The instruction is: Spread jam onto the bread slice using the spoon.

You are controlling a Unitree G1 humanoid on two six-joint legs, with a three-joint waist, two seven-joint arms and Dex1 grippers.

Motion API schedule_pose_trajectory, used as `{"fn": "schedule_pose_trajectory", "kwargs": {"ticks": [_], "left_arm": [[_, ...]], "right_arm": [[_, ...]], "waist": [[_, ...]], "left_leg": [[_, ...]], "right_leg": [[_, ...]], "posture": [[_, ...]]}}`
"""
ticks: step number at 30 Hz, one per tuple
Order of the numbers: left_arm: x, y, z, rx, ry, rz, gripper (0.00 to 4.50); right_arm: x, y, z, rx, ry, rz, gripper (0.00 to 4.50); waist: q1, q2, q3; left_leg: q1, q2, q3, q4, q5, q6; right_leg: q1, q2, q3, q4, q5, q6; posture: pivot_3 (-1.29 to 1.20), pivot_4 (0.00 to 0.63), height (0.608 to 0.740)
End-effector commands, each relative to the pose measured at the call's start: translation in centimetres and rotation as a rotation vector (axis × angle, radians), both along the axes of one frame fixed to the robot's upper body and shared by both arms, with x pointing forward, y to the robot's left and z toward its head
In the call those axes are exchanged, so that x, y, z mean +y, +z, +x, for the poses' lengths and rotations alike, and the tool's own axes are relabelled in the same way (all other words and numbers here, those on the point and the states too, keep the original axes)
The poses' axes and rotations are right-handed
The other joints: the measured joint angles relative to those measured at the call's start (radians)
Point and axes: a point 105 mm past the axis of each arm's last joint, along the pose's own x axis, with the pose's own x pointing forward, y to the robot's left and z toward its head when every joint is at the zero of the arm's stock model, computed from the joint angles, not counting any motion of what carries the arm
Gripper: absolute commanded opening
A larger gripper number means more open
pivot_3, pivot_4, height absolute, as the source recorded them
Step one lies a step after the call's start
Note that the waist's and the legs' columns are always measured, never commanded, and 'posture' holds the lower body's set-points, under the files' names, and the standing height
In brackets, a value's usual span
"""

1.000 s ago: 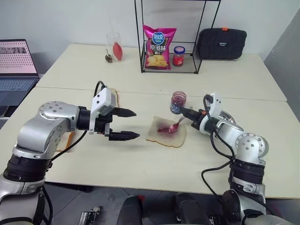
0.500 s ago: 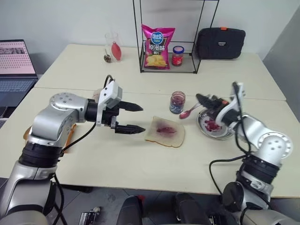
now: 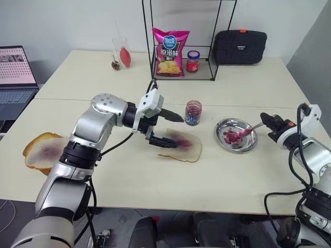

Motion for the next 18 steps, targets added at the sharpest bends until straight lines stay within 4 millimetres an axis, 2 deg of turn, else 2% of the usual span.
{"fn": "schedule_pose_trajectory", "kwargs": {"ticks": [1, 7, 18], "left_arm": [[-0.4, 1.0, 0.1, -0.049, -0.035, -0.002, 4.42], [0.0, 0.8, 0.2, -0.046, -0.024, -0.007, 4.42], [0.7, 0.6, 0.1, -0.042, 0.012, -0.011, 4.42]], "right_arm": [[0.0, 0.9, 0.7, -0.084, 0.005, 0.013, 0.76], [-0.1, 0.3, 1.3, -0.092, 0.020, 0.018, 2.19], [0.3, -0.6, 1.8, -0.081, 0.077, -0.039, 4.42]], "waist": [[-0.002, 0.000, 0.000], [-0.002, 0.000, 0.000], [-0.002, 0.000, 0.000]], "left_leg": [[0.000, 0.000, 0.000, 0.000, 0.000, 0.000], [0.000, 0.000, 0.000, 0.000, 0.000, 0.000], [0.000, 0.000, 0.000, 0.000, 0.000, 0.000]], "right_leg": [[0.000, 0.000, 0.000, 0.000, 0.000, 0.000], [0.000, -0.001, 0.000, -0.001, 0.000, 0.001], [0.000, -0.001, 0.000, 0.000, 0.000, 0.000]], "posture": [[0.00, 0.150, 0.740], [0.00, 0.150, 0.740], [0.00, 0.150, 0.740]]}}
